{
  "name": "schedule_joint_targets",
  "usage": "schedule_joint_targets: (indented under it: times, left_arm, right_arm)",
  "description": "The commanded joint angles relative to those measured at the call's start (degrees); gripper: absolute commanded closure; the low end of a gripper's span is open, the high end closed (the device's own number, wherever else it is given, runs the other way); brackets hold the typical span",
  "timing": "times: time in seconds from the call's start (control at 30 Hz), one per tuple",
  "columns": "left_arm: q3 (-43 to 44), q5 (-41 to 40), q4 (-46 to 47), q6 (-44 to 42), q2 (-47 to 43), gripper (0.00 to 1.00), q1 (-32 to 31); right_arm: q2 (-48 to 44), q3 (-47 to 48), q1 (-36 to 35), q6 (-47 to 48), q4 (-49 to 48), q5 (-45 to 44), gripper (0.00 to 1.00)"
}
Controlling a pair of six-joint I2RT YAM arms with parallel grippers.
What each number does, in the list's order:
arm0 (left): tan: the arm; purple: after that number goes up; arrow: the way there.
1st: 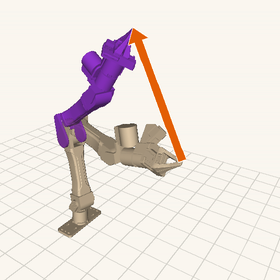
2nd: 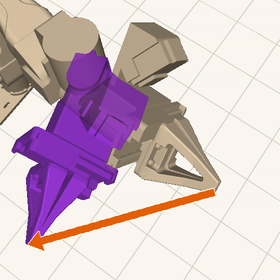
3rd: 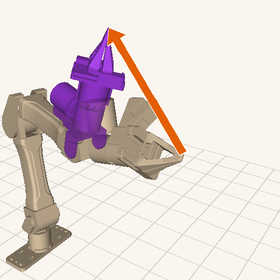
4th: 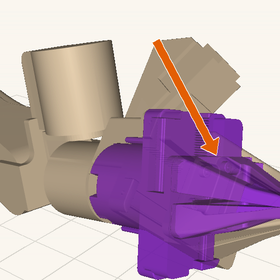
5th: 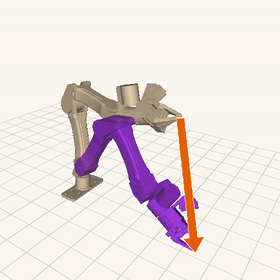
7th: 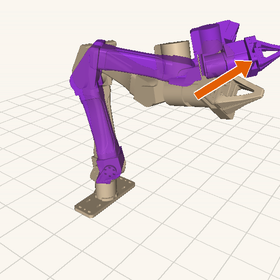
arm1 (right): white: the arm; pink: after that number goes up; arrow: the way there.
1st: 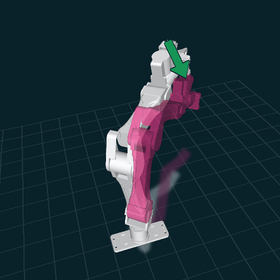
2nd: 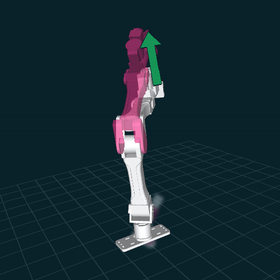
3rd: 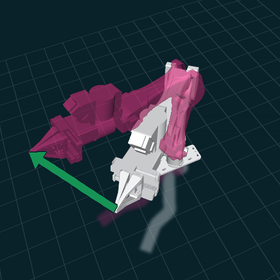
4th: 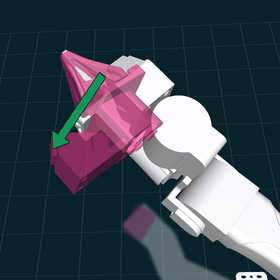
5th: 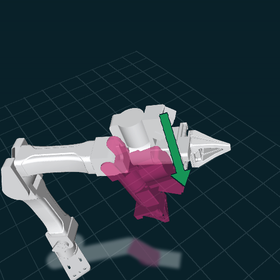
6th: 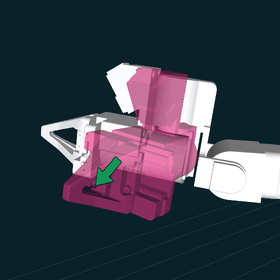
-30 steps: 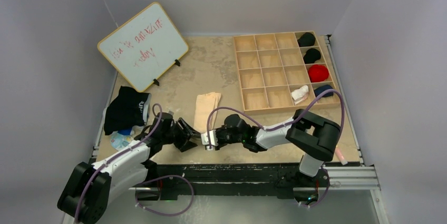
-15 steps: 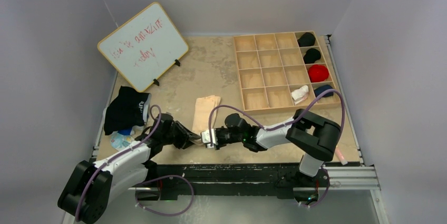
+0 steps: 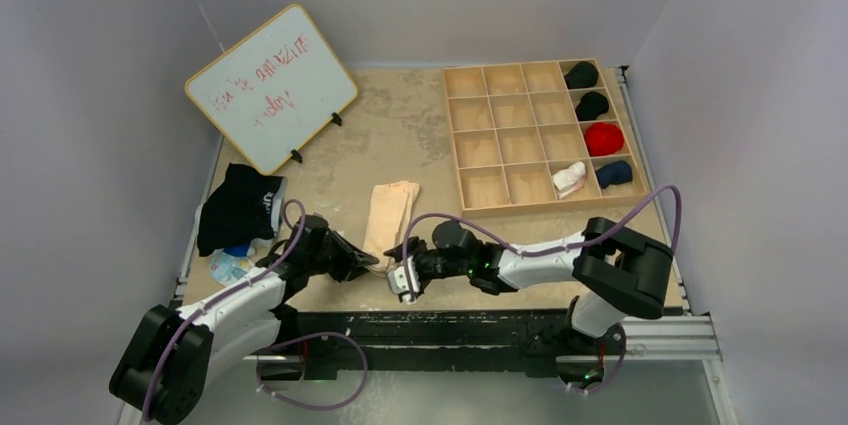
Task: Roll the underwear
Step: Roll the underwear to the center of the board.
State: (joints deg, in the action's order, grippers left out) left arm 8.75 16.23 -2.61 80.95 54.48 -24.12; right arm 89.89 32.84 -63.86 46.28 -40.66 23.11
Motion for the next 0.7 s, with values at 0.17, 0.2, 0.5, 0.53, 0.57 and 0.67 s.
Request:
schedule_joint_targets:
  times: [0.17,0.2,0.5,0.53,0.57,0.67]
  left_arm:
    - [-0.14,-0.67,-3.74,2.56,-1.23,1.00,0.21]
    - [-0.14,-0.67,-3.87,2.63,-1.36,1.00,0.21]
    - [-0.29,-0.41,-3.46,2.46,-0.53,1.00,0.30]
    - [-0.31,-0.41,-3.38,2.46,-0.39,1.00,0.30]
    - [-0.32,-0.41,-3.34,2.45,-0.34,1.00,0.30]
    - [-0.48,-0.41,-3.37,2.66,-0.50,1.00,0.30]
  right_arm:
    - [4.64,-3.74,-5.85,11.57,-4.78,-10.27,0.42]
    - [5.55,-4.03,-5.89,12.12,-6.39,-11.32,0.42]
    - [12.17,-4.52,-6.05,16.20,-17.84,-17.01,0.40]
    - [12.26,-4.42,-6.16,16.11,-17.81,-16.52,0.40]
    - [12.30,-4.29,-6.23,15.95,-17.62,-15.93,0.41]
    - [12.55,-3.04,-6.56,14.75,-15.97,-14.88,0.45]
